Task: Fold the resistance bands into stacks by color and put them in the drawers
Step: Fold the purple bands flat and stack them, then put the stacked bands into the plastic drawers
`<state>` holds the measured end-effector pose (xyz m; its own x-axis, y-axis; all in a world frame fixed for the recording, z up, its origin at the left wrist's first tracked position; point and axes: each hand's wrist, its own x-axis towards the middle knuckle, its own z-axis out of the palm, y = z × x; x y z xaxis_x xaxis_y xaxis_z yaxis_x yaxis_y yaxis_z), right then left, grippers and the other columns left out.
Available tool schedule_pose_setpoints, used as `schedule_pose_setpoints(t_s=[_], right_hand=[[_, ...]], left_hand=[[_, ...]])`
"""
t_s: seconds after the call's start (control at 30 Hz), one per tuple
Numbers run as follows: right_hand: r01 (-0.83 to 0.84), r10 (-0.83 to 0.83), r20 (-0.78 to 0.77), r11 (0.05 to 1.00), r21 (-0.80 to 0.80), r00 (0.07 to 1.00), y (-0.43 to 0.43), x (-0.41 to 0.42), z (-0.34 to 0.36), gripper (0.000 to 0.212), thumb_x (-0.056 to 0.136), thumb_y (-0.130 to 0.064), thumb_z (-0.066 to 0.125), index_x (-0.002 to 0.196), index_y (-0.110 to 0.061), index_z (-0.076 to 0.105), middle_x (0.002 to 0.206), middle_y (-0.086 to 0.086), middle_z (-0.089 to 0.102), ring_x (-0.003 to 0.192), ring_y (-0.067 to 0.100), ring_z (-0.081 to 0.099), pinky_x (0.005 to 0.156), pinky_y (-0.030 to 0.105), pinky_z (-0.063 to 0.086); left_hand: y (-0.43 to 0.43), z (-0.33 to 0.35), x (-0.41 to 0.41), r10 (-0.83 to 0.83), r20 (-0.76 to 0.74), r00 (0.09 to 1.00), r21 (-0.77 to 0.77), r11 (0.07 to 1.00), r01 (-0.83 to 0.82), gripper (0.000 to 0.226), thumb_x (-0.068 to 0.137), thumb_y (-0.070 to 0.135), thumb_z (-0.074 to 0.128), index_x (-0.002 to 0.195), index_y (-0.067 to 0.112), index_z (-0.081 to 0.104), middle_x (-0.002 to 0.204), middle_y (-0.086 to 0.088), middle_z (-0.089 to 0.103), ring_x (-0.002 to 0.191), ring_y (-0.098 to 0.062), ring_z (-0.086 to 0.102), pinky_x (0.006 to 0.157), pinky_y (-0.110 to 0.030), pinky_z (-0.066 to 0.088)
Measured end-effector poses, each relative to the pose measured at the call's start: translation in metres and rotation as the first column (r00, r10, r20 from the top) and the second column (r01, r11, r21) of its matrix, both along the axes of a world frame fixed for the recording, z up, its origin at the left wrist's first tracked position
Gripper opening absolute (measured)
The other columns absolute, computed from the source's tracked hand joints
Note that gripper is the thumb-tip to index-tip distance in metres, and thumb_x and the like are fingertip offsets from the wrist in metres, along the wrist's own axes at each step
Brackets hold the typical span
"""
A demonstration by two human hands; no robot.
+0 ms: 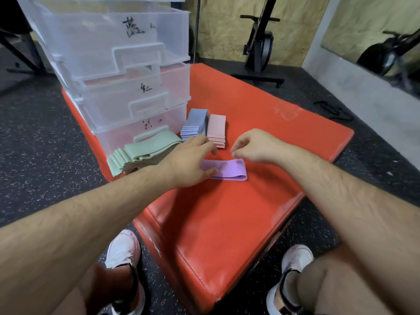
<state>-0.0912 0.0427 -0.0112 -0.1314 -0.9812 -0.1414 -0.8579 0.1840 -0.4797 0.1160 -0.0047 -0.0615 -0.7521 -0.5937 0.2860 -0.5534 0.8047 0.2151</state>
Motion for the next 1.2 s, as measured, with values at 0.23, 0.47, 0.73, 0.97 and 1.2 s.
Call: schedule_pose_setpoints(t_s=[0.23,0.47,0.73,0.97,1.2], right_hand=[[-0.055,0.062,0.048,0.989,-0.136,0.997,-0.011,0.01,0.0,0.011,0.083,-0.021,0.071,0.091,-0.018,0.077,0.085,-0.001,0.074,0.075,0.013,0.062,0.067,0.027,0.05],[-0.154,0.166,0.03,0.957,-0.246,0.986,-0.046,0.07,0.003,0.013,0.09,-0.021,0.062,0.093,-0.018,0.075,0.088,-0.004,0.073,0.08,0.012,0.063,0.074,0.025,0.048],[-0.254,0.225,-0.148,0.942,-0.22,0.963,-0.077,0.116,-0.013,0.026,0.093,-0.018,0.049,0.104,-0.015,0.071,0.108,0.011,0.066,0.101,0.03,0.062,0.087,0.038,0.052],[-0.197,0.18,-0.123,0.969,-0.147,0.976,-0.087,0.129,-0.022,0.027,0.096,-0.035,0.055,0.106,-0.011,0.064,0.104,0.01,0.069,0.1,0.03,0.063,0.081,0.037,0.051],[-0.067,0.067,0.046,0.998,0.001,0.997,-0.096,0.136,-0.026,0.051,0.078,-0.048,0.071,0.115,-0.015,0.057,0.102,0.002,0.066,0.093,0.021,0.063,0.067,0.029,0.043]], left_hand=[[-0.001,0.011,-0.016,0.059,-0.004,0.998,0.031,0.998,-0.059,0.044,0.079,0.045,0.058,0.115,0.018,0.059,0.114,-0.003,0.056,0.104,-0.029,0.057,0.089,-0.046,0.048],[-0.016,0.016,0.039,0.249,-0.037,0.968,-0.001,0.968,-0.249,0.044,0.081,0.049,0.048,0.107,0.016,0.059,0.107,-0.004,0.057,0.099,-0.03,0.058,0.084,-0.044,0.048],[-0.02,0.001,0.107,0.39,0.196,0.9,-0.118,0.92,-0.373,0.039,0.09,0.053,0.037,0.114,0.031,0.06,0.115,0.013,0.06,0.109,-0.021,0.057,0.085,-0.037,0.047],[-0.019,0.005,0.124,0.387,0.17,0.906,-0.121,0.921,-0.37,0.04,0.092,0.048,0.031,0.104,0.029,0.064,0.103,0.01,0.061,0.096,-0.021,0.059,0.075,-0.038,0.049],[-0.023,0.003,0.137,0.4,0.044,0.916,-0.02,0.917,-0.399,0.02,0.091,0.037,0.046,0.099,0.032,0.064,0.096,0.013,0.061,0.089,-0.02,0.058,0.067,-0.039,0.051]])
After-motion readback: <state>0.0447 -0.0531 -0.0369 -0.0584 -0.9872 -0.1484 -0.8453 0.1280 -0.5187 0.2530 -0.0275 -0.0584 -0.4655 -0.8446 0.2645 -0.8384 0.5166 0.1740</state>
